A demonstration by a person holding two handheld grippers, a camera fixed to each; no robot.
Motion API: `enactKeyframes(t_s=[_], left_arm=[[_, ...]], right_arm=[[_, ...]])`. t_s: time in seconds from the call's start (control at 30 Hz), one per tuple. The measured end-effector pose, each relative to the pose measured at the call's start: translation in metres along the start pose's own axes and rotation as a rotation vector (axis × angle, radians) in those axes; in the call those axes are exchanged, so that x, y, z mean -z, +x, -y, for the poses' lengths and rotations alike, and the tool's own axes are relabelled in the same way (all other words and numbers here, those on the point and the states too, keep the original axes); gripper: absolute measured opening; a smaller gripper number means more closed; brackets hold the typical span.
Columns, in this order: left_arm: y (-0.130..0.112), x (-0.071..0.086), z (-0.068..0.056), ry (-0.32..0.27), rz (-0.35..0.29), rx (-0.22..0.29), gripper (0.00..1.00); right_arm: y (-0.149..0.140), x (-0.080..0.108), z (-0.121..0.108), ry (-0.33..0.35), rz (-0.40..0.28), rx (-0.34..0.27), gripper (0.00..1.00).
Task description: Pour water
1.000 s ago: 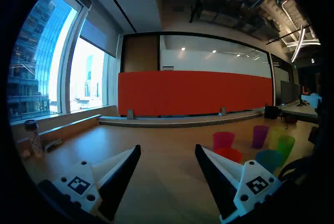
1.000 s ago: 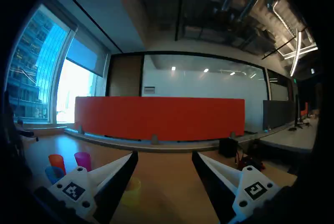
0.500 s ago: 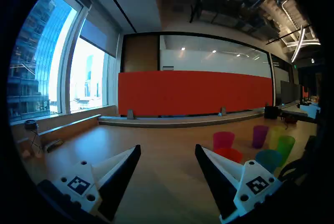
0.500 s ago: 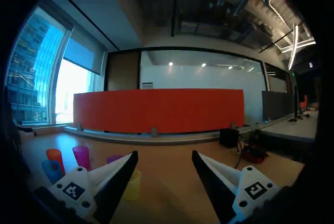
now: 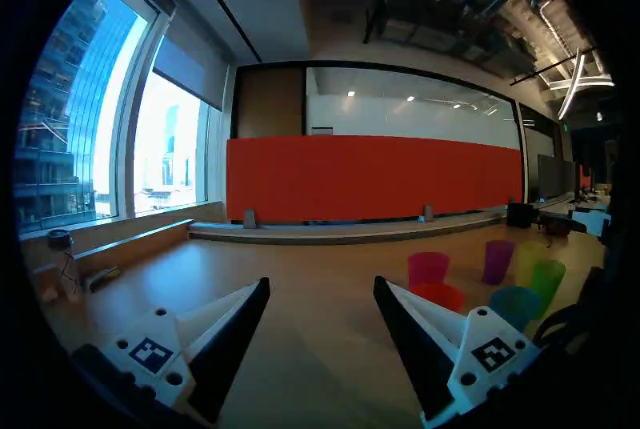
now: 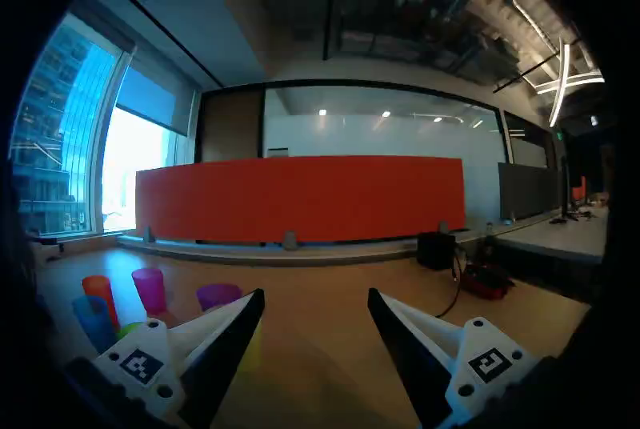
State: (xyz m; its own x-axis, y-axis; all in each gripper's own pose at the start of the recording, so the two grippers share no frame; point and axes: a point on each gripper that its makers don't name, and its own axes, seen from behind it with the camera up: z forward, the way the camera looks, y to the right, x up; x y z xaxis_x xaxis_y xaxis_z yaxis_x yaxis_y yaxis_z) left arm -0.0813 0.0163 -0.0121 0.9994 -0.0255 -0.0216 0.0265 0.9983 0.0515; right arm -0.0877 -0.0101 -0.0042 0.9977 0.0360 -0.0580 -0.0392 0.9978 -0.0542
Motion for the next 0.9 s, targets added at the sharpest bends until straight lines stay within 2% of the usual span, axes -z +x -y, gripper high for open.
enactKeyframes(t_s=[0.27, 0.9], left_arm=[[0.0000, 0.0000, 0.0000, 0.000, 0.000, 0.000, 0.97], [-0.0001, 0.0003, 0.0002, 0.000, 0.000, 0.000, 0.96]], right_arm=[[-0.0082, -0.0011, -0.0022, -0.007, 0.030, 0.016, 1.00], [-0.0084, 0.0004, -0.0003, -0.010, 0.031, 0.025, 1.00]])
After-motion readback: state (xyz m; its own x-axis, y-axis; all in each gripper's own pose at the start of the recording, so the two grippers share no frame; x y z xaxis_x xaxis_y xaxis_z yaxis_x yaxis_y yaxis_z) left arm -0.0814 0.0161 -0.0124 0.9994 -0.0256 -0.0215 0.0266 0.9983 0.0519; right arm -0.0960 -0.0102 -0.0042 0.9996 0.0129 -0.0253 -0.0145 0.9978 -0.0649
